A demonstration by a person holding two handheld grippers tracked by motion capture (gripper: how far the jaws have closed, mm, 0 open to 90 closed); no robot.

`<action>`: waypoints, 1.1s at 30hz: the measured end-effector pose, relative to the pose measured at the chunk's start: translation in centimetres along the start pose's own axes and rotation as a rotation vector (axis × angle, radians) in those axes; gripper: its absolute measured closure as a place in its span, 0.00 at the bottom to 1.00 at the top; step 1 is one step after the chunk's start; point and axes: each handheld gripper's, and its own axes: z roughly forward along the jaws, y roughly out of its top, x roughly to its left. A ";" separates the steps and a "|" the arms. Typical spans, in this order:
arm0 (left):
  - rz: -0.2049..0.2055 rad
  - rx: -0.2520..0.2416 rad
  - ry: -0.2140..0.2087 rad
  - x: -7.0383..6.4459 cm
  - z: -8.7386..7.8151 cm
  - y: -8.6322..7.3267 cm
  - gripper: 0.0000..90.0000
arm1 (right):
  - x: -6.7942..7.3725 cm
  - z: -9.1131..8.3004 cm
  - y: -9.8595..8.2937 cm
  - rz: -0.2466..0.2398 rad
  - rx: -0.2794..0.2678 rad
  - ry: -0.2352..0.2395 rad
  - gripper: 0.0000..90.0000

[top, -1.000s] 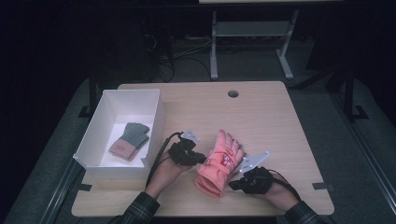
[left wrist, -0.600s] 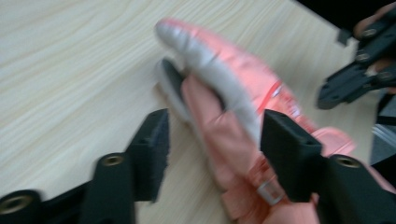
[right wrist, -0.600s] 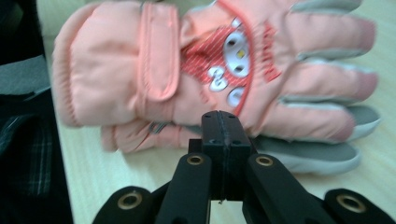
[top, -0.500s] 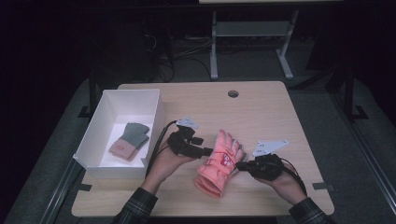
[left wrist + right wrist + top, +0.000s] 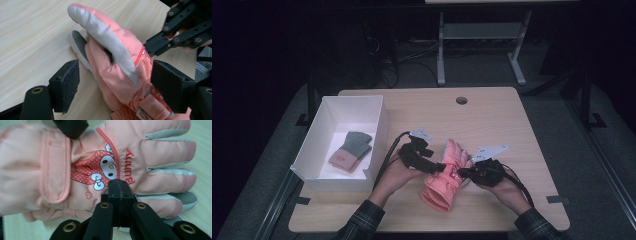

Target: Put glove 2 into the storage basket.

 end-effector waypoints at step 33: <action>-0.115 0.134 -0.141 1.5 5.8 -1.6 0.16 | 0.4 2.2 -0.9 -0.008 0.068 -0.036 1.00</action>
